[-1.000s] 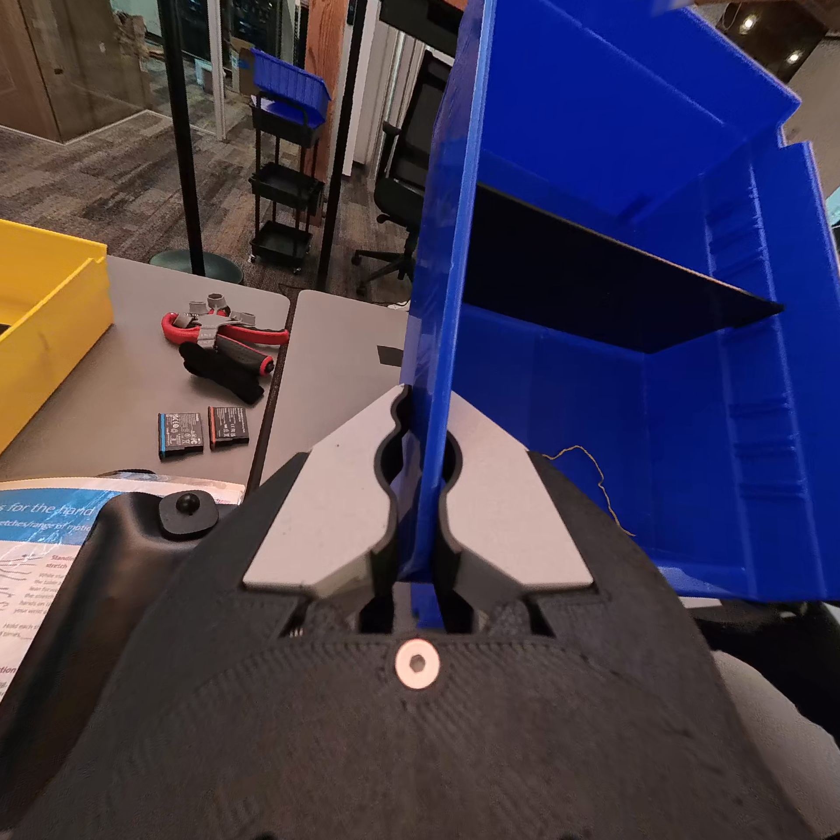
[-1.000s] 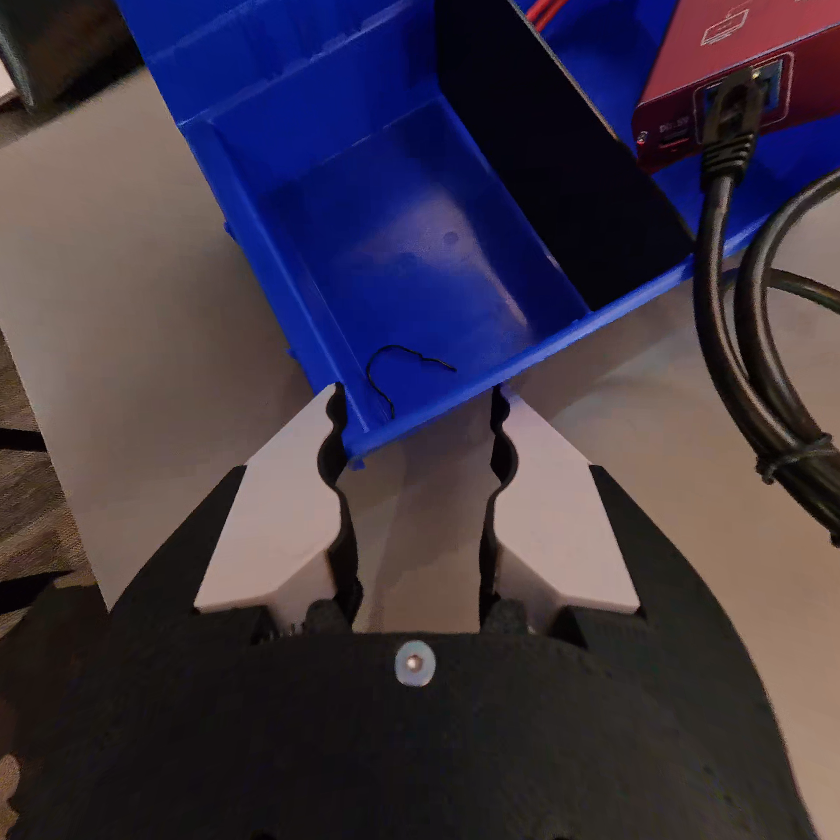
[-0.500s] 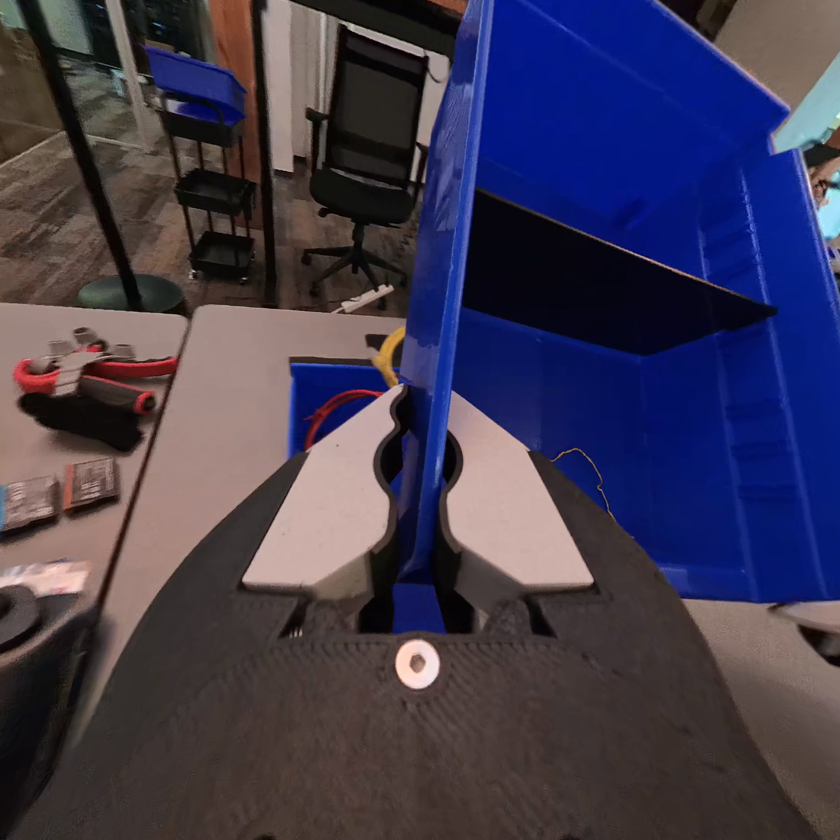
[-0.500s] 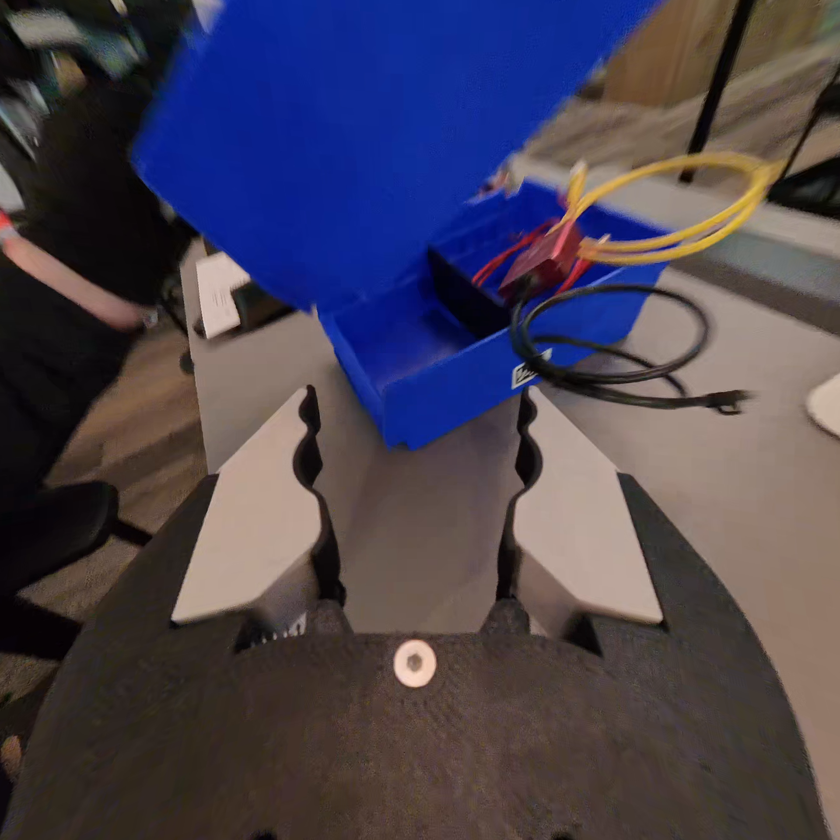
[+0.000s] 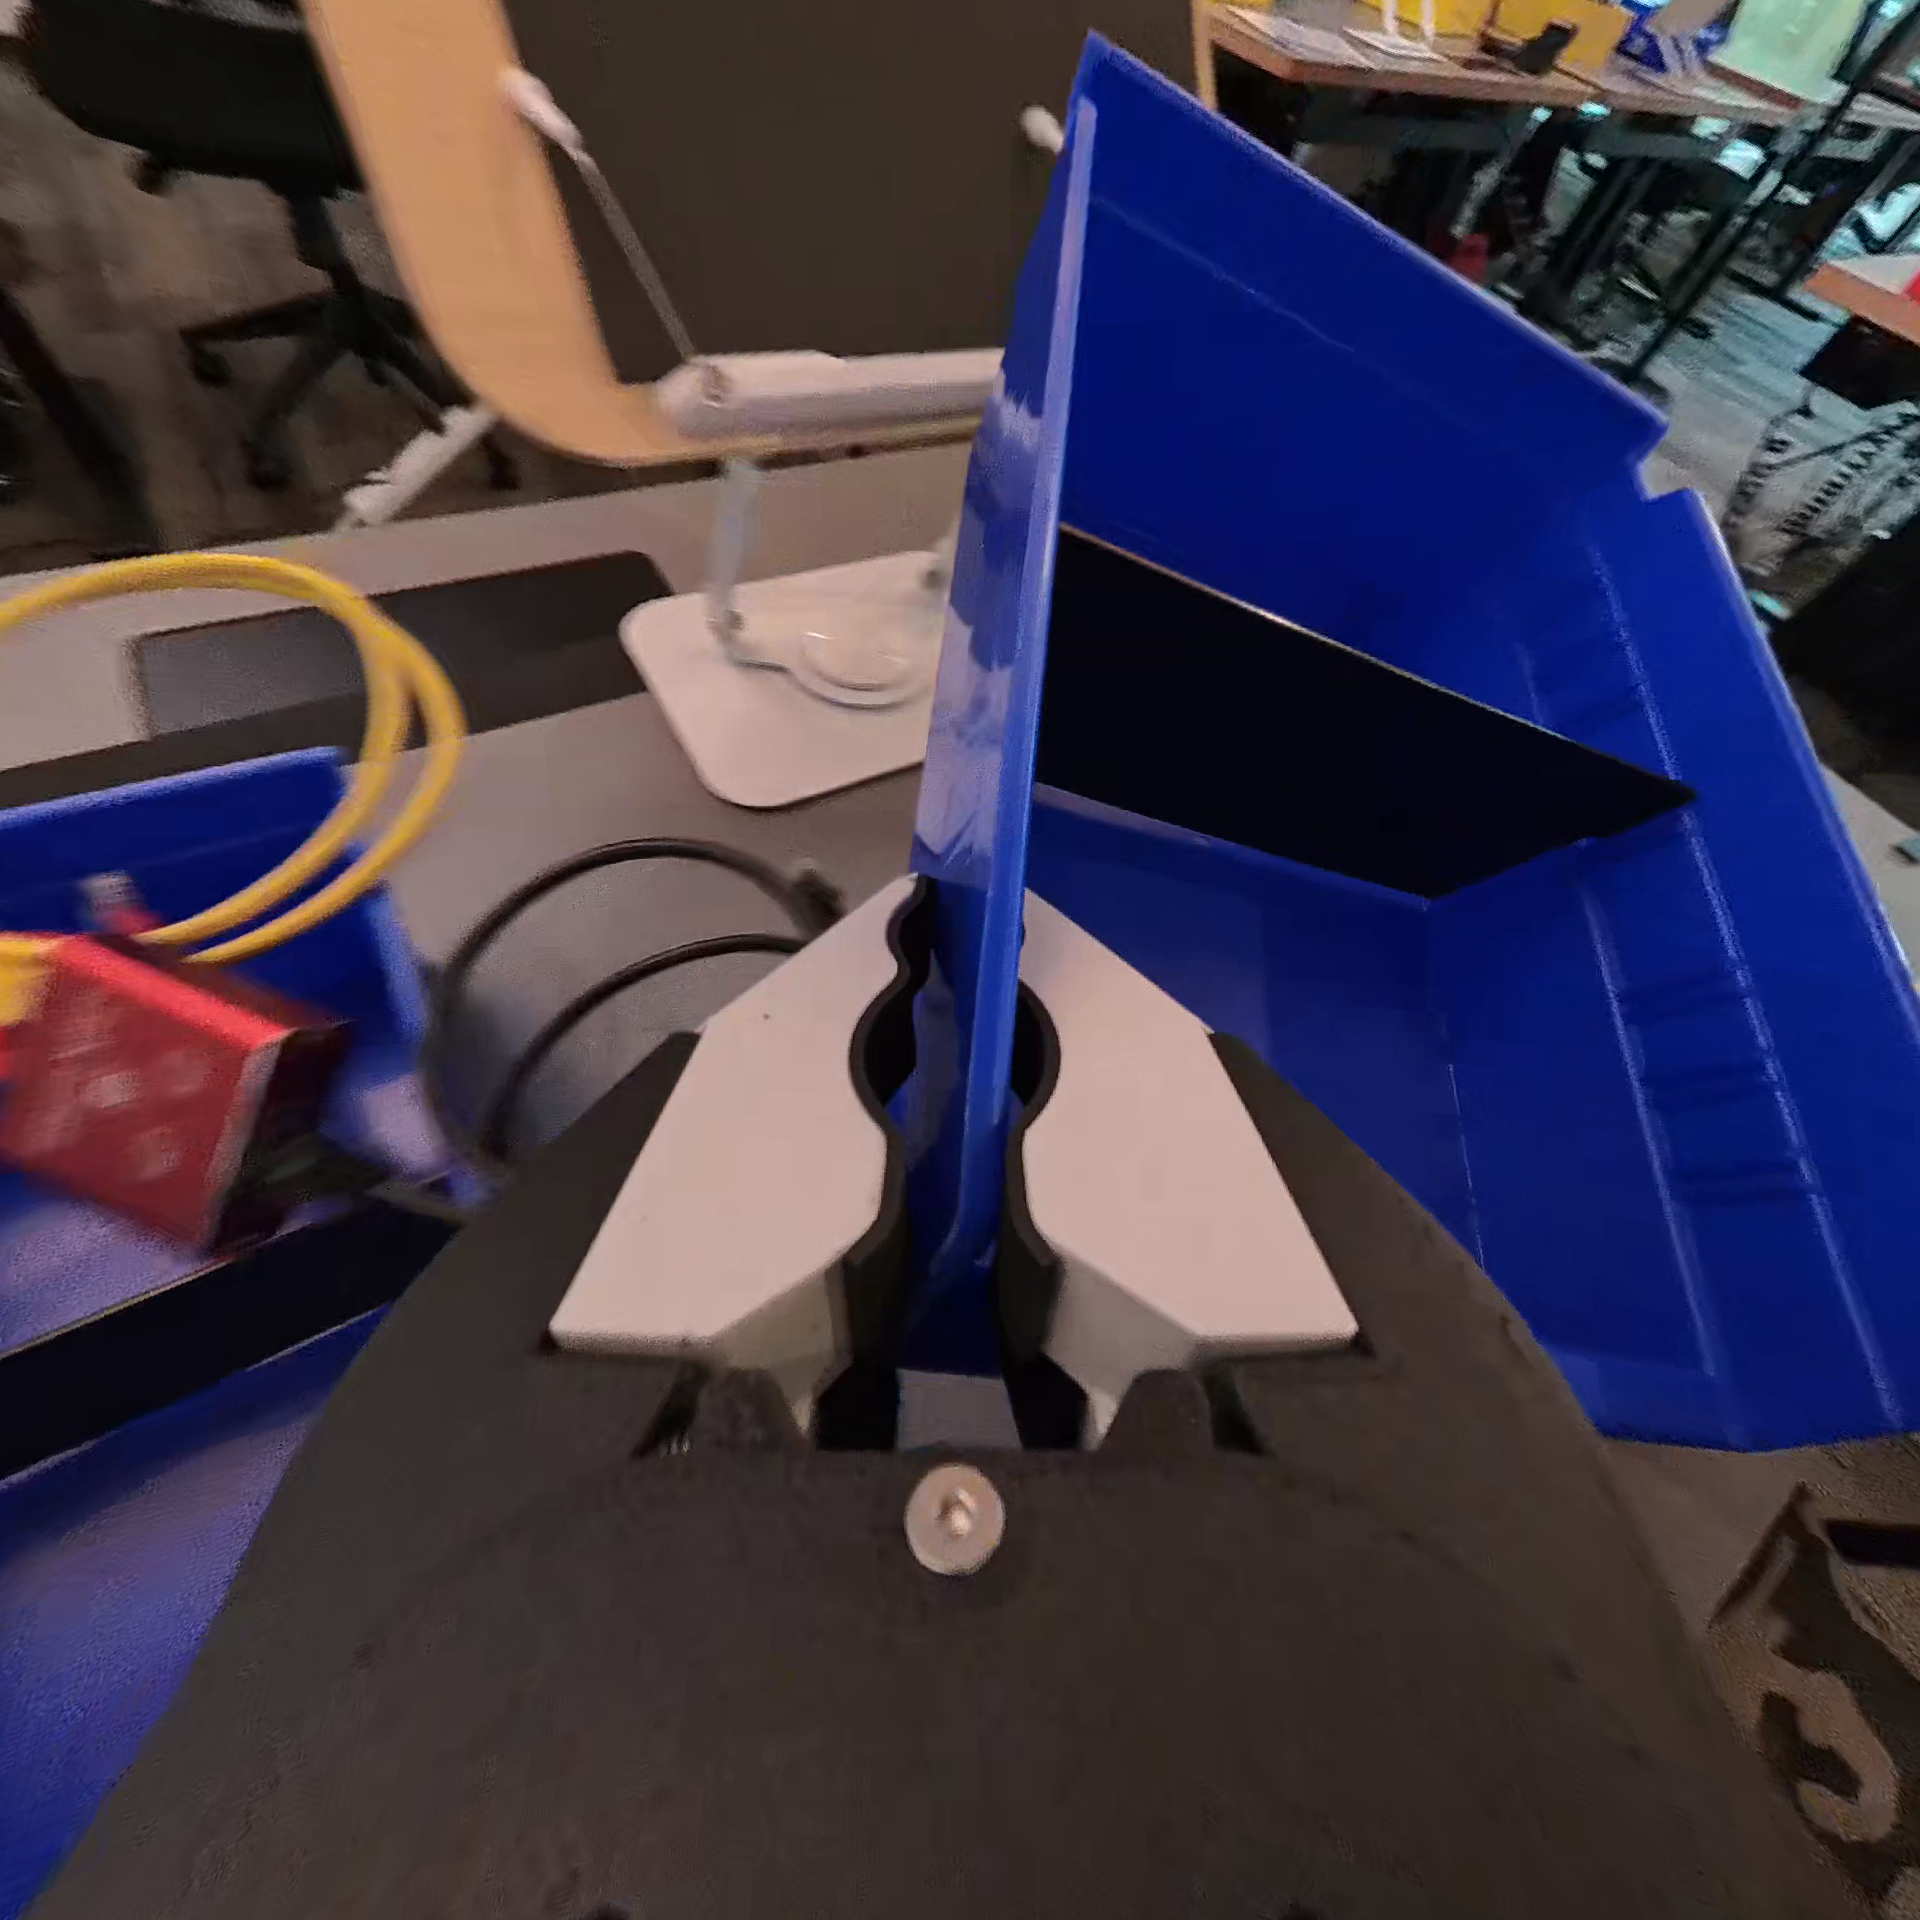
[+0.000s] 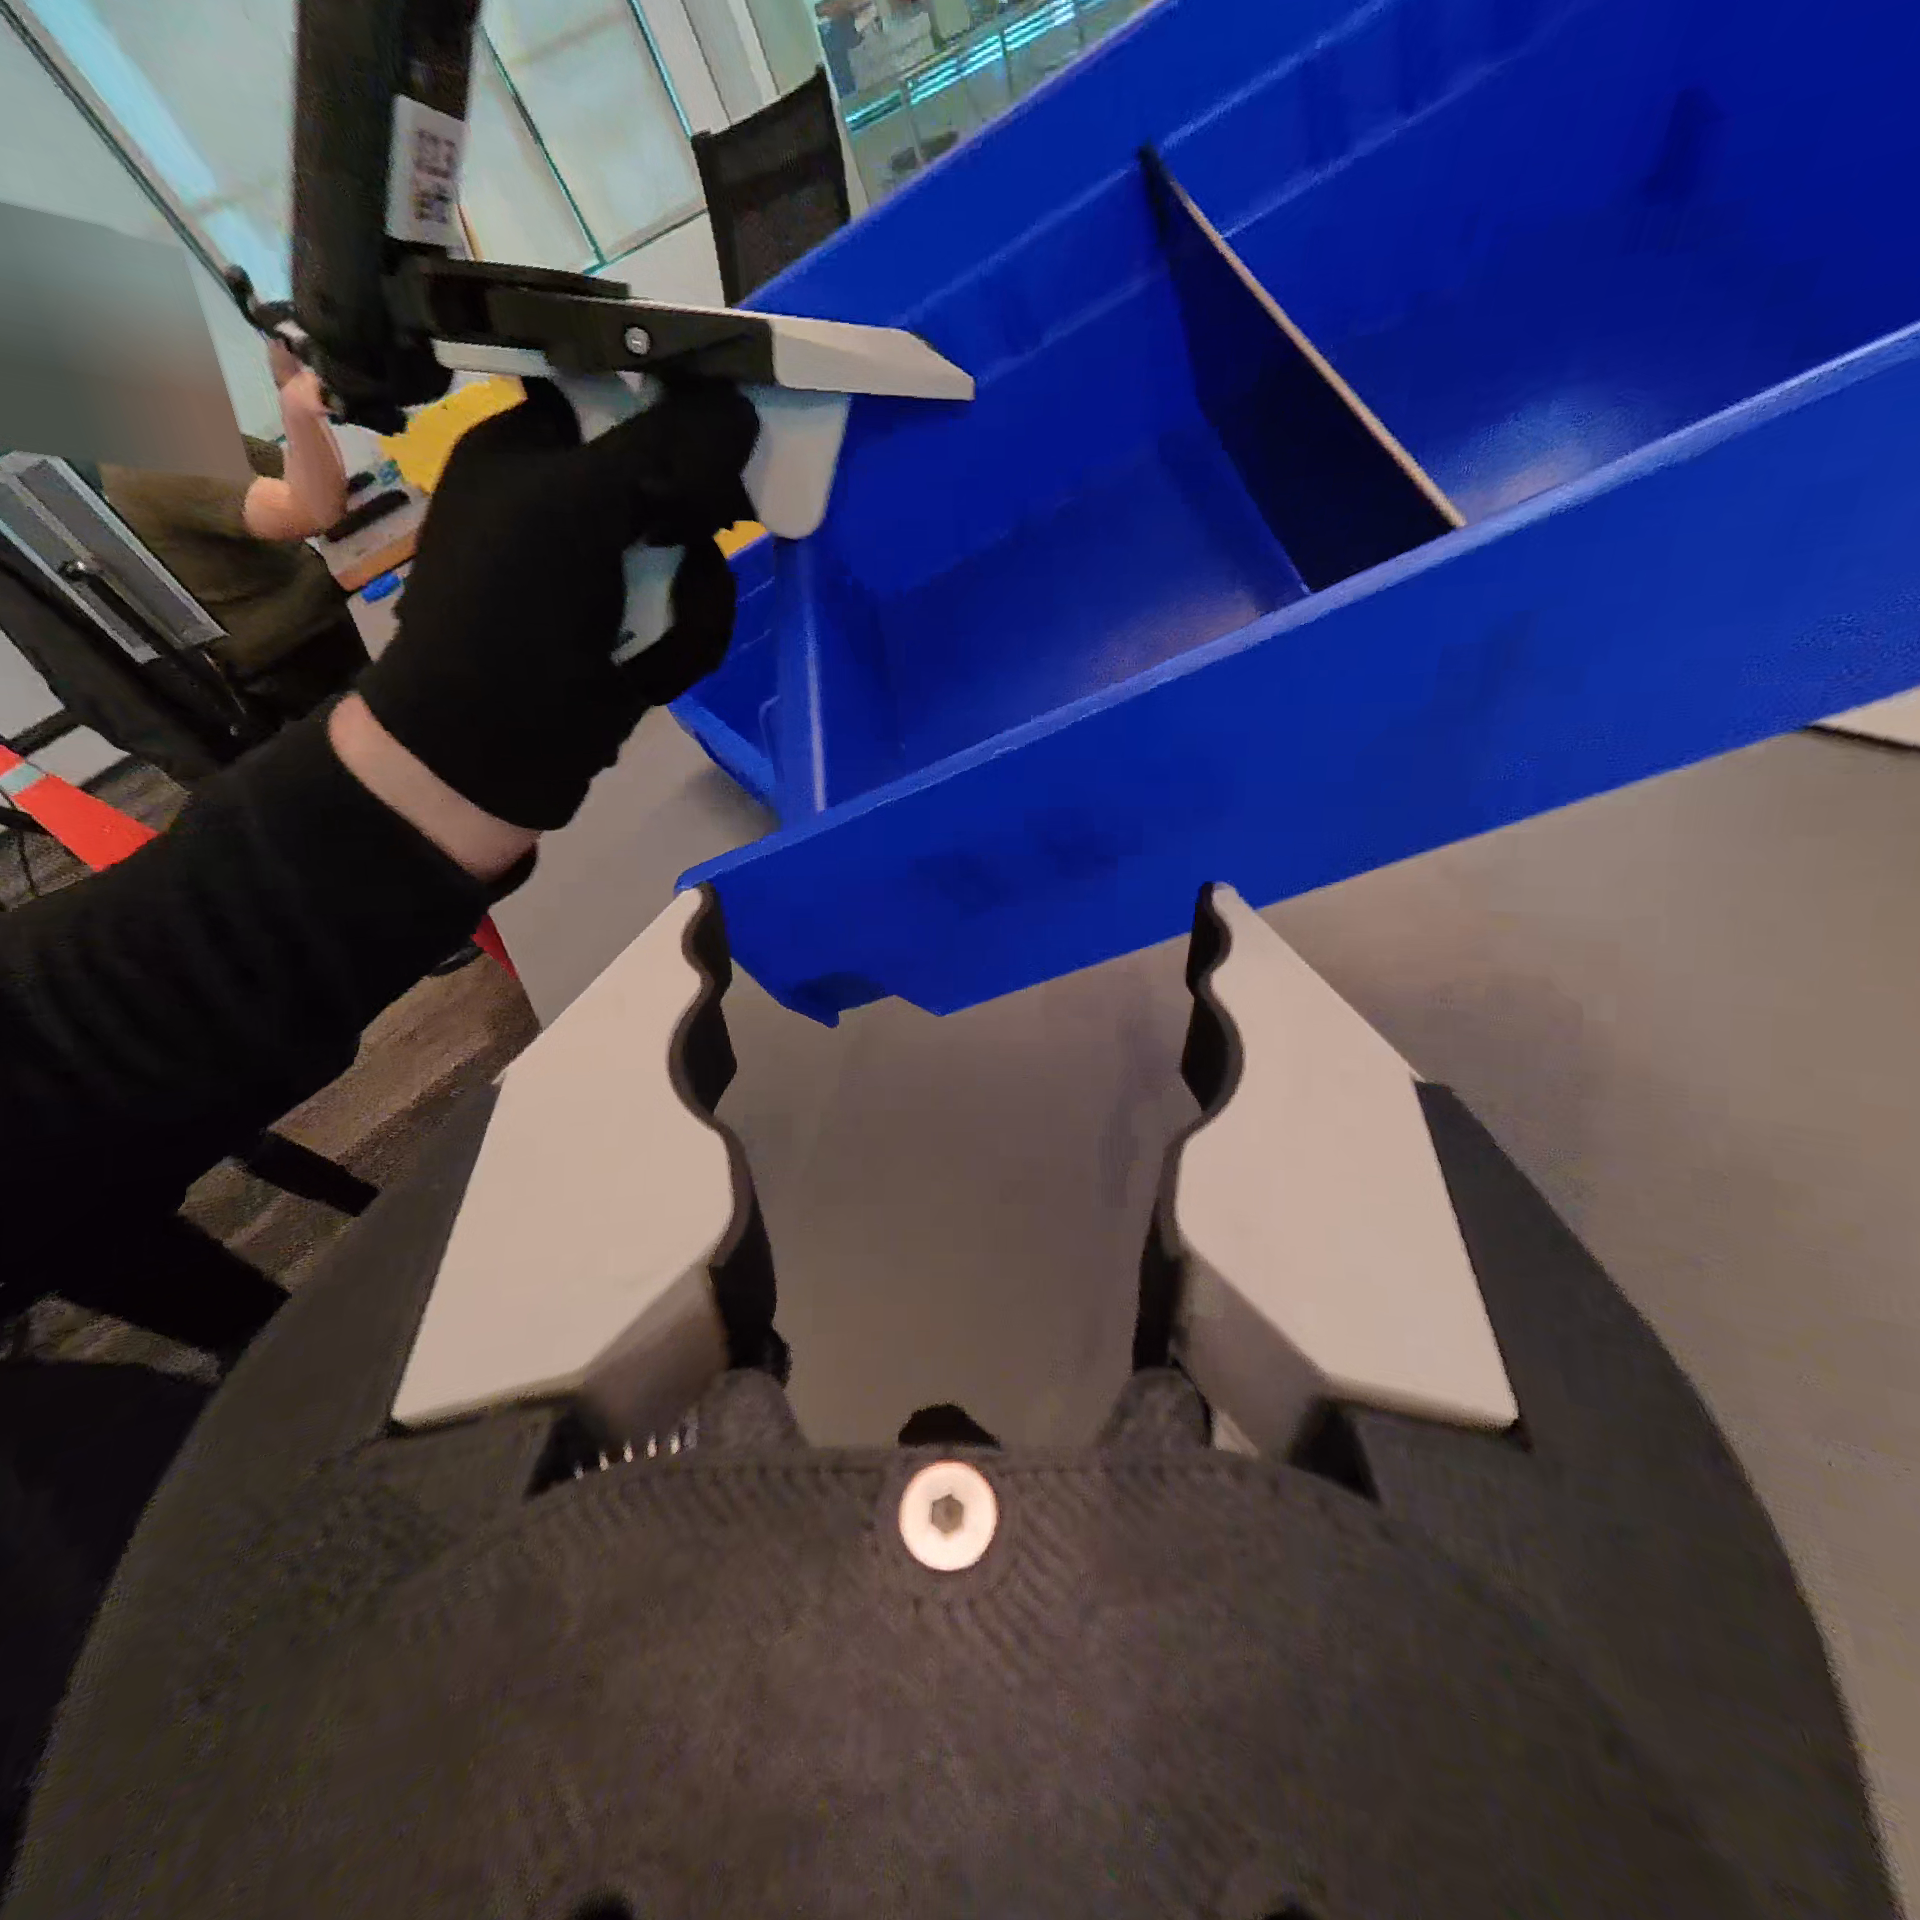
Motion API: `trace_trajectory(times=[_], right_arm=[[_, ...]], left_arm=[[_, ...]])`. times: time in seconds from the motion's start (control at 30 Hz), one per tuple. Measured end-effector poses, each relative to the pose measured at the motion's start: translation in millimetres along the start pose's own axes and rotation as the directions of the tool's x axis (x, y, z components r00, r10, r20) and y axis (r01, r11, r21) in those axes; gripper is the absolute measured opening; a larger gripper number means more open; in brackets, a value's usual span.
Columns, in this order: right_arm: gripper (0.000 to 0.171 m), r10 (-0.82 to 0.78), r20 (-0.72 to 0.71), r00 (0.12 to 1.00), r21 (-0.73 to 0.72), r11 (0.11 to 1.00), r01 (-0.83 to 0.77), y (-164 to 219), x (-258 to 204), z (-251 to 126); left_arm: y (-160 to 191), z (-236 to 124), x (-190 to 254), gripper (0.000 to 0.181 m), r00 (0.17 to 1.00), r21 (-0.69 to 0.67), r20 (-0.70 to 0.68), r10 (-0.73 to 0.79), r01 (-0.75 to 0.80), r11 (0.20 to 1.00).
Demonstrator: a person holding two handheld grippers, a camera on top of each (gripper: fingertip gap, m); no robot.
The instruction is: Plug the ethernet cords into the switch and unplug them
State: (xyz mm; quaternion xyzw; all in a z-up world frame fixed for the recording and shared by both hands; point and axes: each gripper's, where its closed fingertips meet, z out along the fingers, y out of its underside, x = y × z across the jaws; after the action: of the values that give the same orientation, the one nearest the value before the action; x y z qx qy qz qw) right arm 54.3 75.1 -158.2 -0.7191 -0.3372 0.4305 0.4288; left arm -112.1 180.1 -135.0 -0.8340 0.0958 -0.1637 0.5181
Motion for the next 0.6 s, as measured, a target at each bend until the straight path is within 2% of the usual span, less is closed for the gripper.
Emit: trace_trajectory(times=[0.1, 0.17, 0.3, 0.43, 0.53, 0.6], right_arm=[[0.085, 0.047, -0.012, 0.999, -0.032, 0.998, -0.047, 16.1, 17.2, -33.8], [0.09, 0.031, -0.057, 0.998, -0.092, 0.995, -0.036, 34.0, 31.7, -52.7], [0.086, 0.046, -0.135, 0.99, -0.22, 0.973, -0.075, 70.9, 61.7, -80.8], [0.087, 0.137, -0.177, 0.975, -0.233, 0.956, -0.177, 93.0, 86.0, -93.4], [0.088, 0.183, -0.213, 0.96, -0.222, 0.948, -0.23, 96.0, 93.6, -97.2], [0.088, 0.157, -0.255, 0.954, -0.251, 0.942, -0.222, 98.1, 93.3, -100.2]], left_arm=[[9.3, 38.1, 43.1, 0.005, 0.995, -0.05, -0.092, 0.031, -0.036, 0.998], [18.2, 63.6, 71.3, 0.005, 0.985, -0.08, -0.158, 0.062, -0.075, 0.994], [53.7, 112.4, 106.4, 0.005, 0.975, -0.186, -0.21, 0.068, -0.109, 0.977], [86.3, 140.8, 116.0, 0.005, 0.976, -0.237, -0.218, -0.017, -0.036, 0.971], [99.9, 147.0, 111.7, 0.006, 0.975, -0.246, -0.21, -0.07, 0.017, 0.969], [105.6, 146.9, 110.1, 0.006, 0.972, -0.235, -0.215, -0.092, 0.04, 0.971]])
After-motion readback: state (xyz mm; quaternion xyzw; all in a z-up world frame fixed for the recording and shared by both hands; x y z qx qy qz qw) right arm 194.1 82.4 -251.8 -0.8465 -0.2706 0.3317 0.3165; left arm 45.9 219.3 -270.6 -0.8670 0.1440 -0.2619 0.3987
